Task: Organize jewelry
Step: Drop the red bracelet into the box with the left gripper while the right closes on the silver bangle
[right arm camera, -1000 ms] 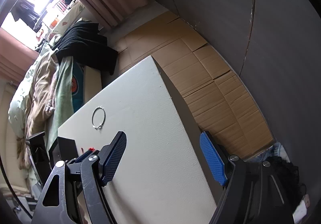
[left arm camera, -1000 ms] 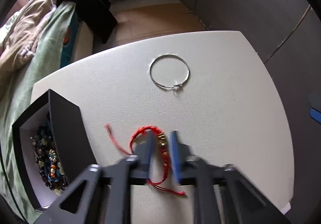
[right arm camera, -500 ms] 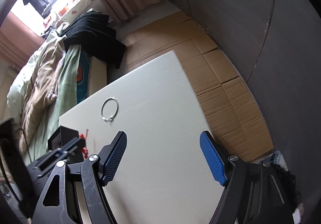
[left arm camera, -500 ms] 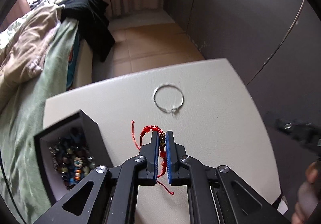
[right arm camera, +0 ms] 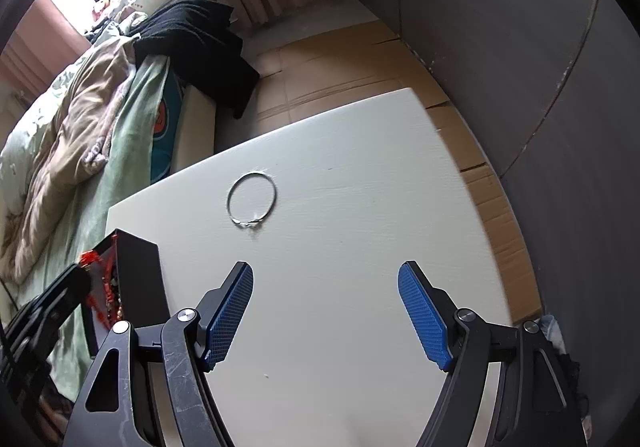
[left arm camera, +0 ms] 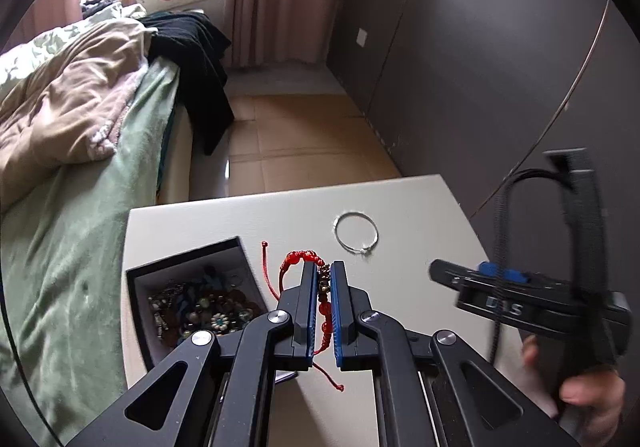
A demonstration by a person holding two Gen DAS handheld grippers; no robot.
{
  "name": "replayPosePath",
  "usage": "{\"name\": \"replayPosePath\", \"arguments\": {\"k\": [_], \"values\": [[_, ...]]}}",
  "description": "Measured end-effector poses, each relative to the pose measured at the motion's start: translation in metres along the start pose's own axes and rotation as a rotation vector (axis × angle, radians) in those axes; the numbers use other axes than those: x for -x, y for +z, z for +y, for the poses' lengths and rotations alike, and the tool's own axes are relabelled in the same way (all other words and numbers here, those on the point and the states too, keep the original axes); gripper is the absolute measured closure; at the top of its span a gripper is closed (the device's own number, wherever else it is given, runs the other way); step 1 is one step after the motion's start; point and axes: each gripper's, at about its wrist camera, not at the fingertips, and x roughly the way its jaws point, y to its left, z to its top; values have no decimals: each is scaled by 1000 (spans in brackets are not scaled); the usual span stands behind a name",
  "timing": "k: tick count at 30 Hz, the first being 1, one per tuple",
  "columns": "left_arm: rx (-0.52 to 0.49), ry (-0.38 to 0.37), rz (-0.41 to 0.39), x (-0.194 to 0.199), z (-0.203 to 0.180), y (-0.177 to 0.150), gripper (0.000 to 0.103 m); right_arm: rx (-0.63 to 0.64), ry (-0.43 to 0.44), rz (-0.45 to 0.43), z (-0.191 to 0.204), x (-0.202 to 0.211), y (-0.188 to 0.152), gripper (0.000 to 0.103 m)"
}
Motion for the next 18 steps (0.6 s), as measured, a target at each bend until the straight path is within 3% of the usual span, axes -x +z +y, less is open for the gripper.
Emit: {"name": "replayPosePath", "arguments": {"k": [4, 10, 18], "values": [[62, -40, -43, 12, 23, -6, 97, -6, -2, -17, 9, -6, 2, 32], [105, -34, -74, 25, 52, -5, 97, -15, -46, -34, 15, -20, 7, 40], [173, -50, -7, 10, 87, -3, 97, -15, -76, -70, 26, -36, 19, 45]]}}
